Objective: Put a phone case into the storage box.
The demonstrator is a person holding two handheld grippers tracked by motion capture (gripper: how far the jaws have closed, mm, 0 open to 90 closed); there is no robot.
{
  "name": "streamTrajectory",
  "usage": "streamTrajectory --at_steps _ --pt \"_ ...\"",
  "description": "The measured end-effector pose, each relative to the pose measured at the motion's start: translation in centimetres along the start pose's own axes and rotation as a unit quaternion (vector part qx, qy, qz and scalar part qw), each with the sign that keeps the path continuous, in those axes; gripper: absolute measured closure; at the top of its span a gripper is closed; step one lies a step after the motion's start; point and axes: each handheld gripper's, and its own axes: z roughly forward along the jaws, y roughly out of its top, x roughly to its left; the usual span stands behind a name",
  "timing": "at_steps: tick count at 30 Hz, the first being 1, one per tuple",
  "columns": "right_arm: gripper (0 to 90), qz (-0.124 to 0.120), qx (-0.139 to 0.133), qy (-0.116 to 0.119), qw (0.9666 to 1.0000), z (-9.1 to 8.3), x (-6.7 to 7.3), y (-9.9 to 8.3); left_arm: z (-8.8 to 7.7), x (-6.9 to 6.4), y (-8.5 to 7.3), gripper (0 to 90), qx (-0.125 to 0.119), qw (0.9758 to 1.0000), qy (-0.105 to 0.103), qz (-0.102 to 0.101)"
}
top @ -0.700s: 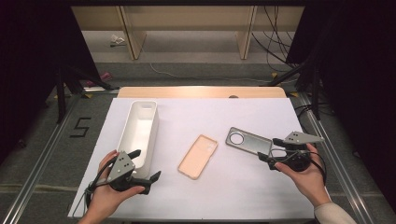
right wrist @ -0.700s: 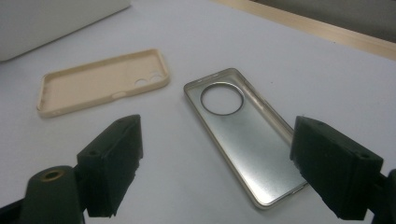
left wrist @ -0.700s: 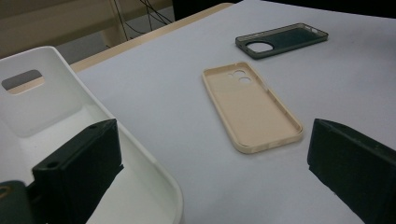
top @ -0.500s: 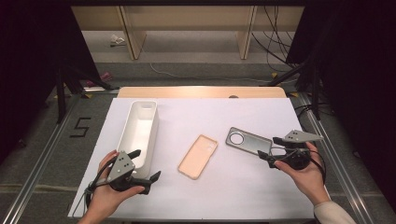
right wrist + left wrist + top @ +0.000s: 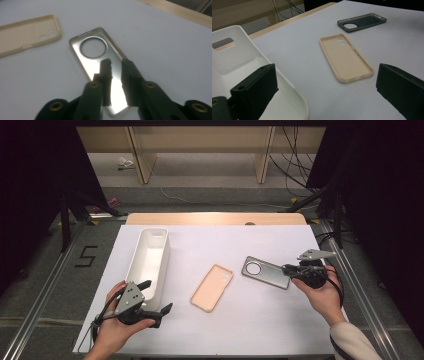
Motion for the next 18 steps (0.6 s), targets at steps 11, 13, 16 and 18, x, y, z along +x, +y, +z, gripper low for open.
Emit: streamTrajectory --at_steps 11,13,16,18 --pt "90.0 0.014 0.072 -0.046 0.9962 4.6 -2.8 2.4 -0.1 0.1 0.0 3.2 -0.001 1.0 0.0 -0.001" --pt "90.0 0.02 0.085 -0.052 0.9948 5.4 -3.5 2.4 -0.1 0.0 0.0 3.3 -0.001 1.0 0.0 0.0" --pt "90.0 0.031 0.102 -0.053 0.9929 6.2 -4.3 2.2 -0.1 0.0 0.0 3.3 -0.002 1.0 0.0 0.0" --pt "90.0 0.04 0.113 -0.053 0.9913 6.8 -4.8 2.0 -0.1 0.1 0.0 3.3 -0.002 1.0 -0.002 -0.001"
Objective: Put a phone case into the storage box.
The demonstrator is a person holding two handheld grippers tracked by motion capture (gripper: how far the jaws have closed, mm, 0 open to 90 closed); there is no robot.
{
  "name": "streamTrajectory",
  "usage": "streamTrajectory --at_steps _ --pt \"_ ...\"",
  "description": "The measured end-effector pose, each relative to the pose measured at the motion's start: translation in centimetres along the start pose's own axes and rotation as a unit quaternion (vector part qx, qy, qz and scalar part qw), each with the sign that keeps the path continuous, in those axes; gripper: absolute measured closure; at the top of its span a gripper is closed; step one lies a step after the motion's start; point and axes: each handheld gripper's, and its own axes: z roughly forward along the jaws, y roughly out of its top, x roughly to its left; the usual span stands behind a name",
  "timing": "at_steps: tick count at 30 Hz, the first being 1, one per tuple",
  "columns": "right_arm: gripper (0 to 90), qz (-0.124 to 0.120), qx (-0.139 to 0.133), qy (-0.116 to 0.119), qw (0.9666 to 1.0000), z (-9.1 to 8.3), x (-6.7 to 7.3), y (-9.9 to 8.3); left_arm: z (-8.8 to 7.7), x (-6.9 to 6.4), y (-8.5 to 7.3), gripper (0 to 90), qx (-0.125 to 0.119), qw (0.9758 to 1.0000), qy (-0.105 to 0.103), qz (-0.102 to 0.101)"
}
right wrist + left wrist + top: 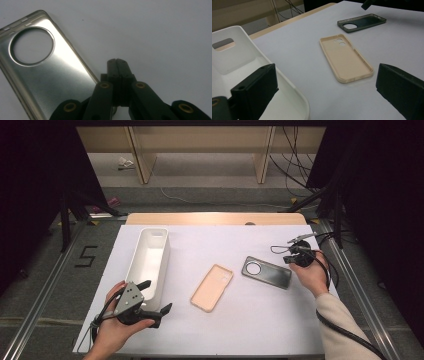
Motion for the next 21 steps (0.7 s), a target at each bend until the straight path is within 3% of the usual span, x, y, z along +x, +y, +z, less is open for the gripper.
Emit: streamTrajectory --at_steps 8,21 --pt "90.0 0.01 0.028 0.003 0.9995 1.3 -0.8 -0.4 0.0 0.0 0.0 3.6 0.0 1.0 0.0 0.002" --pt "90.0 0.006 0.057 0.017 0.9982 1.6 -0.7 -0.6 -0.1 0.0 0.0 3.6 -0.001 1.0 0.0 0.001"
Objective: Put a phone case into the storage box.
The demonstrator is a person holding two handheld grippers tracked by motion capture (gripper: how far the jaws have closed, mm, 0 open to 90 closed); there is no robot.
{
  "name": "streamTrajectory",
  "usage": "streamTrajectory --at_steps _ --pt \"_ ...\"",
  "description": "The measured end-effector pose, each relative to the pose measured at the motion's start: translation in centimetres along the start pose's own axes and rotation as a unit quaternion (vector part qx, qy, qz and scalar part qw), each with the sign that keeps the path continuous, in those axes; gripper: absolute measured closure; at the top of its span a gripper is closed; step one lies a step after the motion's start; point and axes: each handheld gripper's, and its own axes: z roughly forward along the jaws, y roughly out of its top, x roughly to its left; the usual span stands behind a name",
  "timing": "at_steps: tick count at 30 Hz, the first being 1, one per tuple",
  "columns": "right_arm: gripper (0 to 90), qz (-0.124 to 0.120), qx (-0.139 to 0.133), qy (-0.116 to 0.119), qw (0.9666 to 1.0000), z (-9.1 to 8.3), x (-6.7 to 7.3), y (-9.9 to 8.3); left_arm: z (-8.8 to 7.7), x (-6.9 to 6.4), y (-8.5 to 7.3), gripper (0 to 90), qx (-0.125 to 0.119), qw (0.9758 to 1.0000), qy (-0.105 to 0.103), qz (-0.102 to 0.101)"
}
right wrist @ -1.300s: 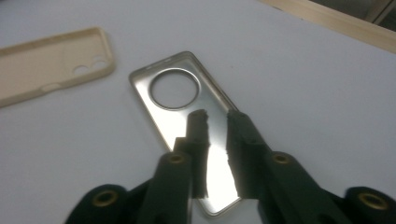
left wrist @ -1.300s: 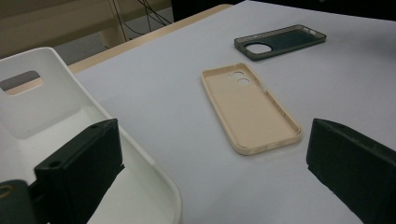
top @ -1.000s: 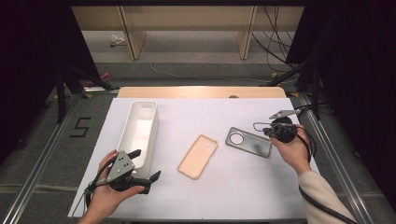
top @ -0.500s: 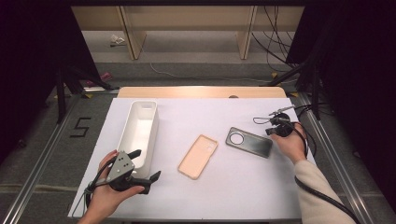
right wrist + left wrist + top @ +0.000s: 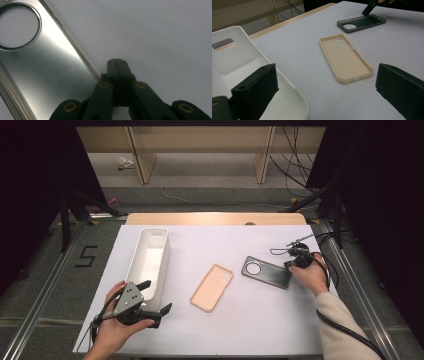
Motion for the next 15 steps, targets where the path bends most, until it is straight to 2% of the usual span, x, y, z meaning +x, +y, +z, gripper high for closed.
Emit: streamTrajectory --at_steps 9,15 --pt "90.0 -0.014 0.025 0.012 0.9995 -0.6 0.7 -0.5 -0.2 0.1 0.0 3.6 -0.001 1.0 0.003 -0.001" --pt "90.0 -0.045 0.056 0.009 0.9974 -1.4 2.1 -1.2 -0.2 0.0 0.0 3.6 -0.001 1.0 0.004 0.001"
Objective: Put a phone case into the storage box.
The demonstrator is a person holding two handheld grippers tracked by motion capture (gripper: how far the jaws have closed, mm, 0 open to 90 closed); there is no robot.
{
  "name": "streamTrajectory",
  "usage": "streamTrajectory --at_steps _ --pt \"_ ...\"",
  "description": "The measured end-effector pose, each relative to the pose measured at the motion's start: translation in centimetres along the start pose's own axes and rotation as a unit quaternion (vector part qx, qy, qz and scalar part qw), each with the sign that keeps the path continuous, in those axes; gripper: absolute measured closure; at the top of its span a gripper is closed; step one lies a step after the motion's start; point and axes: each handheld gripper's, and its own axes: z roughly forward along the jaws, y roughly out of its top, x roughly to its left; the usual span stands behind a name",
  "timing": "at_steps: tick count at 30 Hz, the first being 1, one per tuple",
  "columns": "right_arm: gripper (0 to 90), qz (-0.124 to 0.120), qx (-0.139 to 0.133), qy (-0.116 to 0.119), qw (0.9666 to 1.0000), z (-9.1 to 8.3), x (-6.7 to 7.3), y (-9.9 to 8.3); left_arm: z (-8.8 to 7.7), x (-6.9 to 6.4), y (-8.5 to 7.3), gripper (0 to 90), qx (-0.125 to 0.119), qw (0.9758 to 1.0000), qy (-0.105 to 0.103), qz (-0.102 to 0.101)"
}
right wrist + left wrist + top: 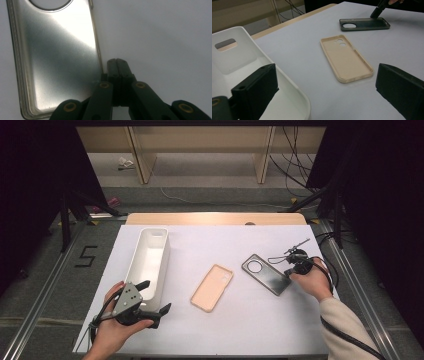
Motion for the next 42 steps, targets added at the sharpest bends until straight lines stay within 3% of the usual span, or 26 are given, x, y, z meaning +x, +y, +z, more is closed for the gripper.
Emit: streamTrajectory --at_steps 17,28,42 --pt "90.0 -0.049 0.057 0.014 0.997 -1.0 2.8 -0.8 -0.1 0.0 0.0 3.6 -0.001 1.0 0.001 0.0" --pt "90.0 -0.077 0.068 0.018 0.9946 -1.1 3.9 -1.0 -0.1 0.0 0.0 3.6 -0.001 1.0 0.001 0.0" --pt "90.0 -0.086 0.074 0.021 0.9934 -1.2 4.4 -1.1 -0.1 0.0 0.0 3.6 -0.002 1.0 0.001 0.001"
